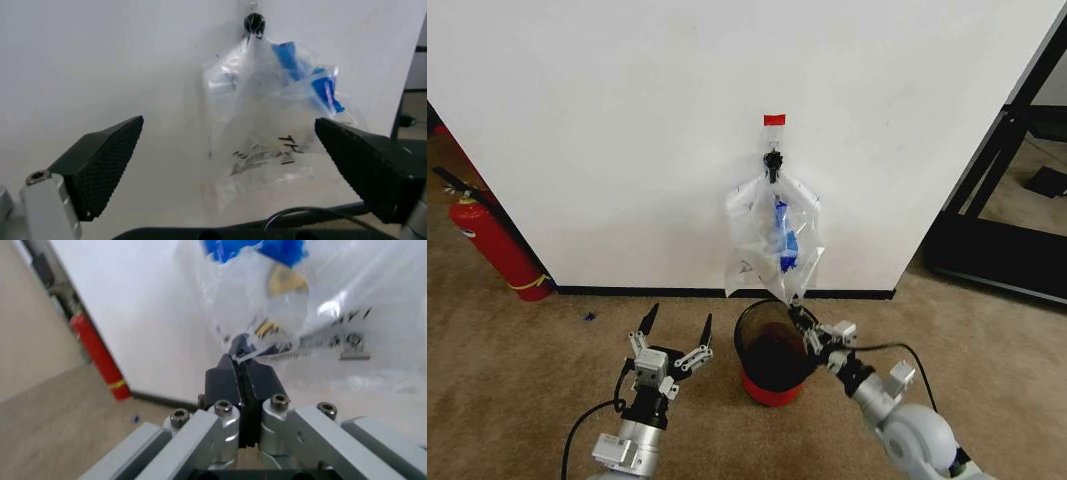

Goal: Pick up the garbage bag from the wall and place it over the trash bin.

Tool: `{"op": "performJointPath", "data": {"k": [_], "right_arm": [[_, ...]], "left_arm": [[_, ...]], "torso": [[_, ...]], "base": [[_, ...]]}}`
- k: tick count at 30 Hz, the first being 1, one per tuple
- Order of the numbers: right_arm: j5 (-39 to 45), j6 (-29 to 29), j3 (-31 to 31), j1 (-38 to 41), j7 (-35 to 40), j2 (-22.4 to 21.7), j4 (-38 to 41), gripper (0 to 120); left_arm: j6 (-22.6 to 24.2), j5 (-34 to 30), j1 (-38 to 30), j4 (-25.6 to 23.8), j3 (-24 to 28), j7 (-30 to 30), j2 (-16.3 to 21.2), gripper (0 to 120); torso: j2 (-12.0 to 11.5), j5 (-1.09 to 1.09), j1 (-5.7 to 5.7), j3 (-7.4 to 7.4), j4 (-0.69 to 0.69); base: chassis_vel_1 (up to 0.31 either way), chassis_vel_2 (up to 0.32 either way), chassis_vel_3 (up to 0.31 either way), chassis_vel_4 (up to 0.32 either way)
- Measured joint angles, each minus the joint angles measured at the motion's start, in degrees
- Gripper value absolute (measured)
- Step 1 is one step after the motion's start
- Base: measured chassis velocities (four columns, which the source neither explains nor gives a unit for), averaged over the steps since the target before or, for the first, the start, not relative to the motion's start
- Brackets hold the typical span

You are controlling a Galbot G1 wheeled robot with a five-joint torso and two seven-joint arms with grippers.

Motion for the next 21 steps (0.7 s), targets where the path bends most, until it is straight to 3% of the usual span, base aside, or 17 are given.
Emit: {"op": "performJointPath", "data": {"k": [6, 7, 10, 13, 15, 18, 21], "right_arm": [[1.95, -1.39, -1.69, 4.81, 2.30, 0.81, -2.41, 0], [1.95, -1.39, -1.69, 4.81, 2.30, 0.81, -2.41, 0], [1.45, -1.59, -2.04, 5.33, 2.57, 1.09, -3.19, 0], [0.09, -1.61, -2.34, 4.98, 2.62, 1.73, -3.73, 0], [-0.29, -1.61, -2.44, 4.82, 2.62, 1.93, -3.80, 0], [-2.01, -1.47, -2.62, 4.35, 2.46, 2.37, -4.28, 0], [-2.44, -1.07, -2.03, 4.02, 2.20, 2.12, -4.91, 0]], "left_arm": [[8.02, -8.66, -12.36, -1.23, 5.09, -2.17, 12.27, 100], [8.02, -8.66, -12.36, -1.23, 5.09, -2.17, 12.27, 100], [11.82, -13.72, -19.11, -2.44, 10.07, -3.56, 17.67, 100], [16.79, -20.28, -30.97, -3.23, 16.77, -5.41, 22.10, 100], [17.83, -21.75, -34.37, -3.24, 18.45, -5.88, 23.04, 100], [22.31, -27.90, -48.08, -2.01, 27.18, -7.64, 25.16, 100], [27.42, -35.84, -63.40, 0.12, 39.18, -10.01, 24.38, 100]], "torso": [[0.00, 0.00, 0.01, 0.01, -0.01], [0.00, 0.00, 0.01, 0.01, -0.01], [0.00, -0.02, 0.01, 0.01, 0.00], [0.00, -0.02, 0.01, 0.01, -0.01], [0.00, 0.00, 0.01, 0.01, -0.05], [-0.01, 0.00, 0.01, 0.01, 0.00], [-0.01, -0.01, 0.01, 0.01, -0.02]], "base": [[0.000, 0.000, 0.000, 0.000], [0.000, 0.000, 0.000, 0.000], [0.000, 0.000, 0.000, 0.000], [0.000, 0.000, 0.000, 0.000], [0.000, 0.000, 0.000, 0.000], [0.000, 0.000, 0.000, 0.000], [0.000, 0.000, 0.000, 0.000]]}}
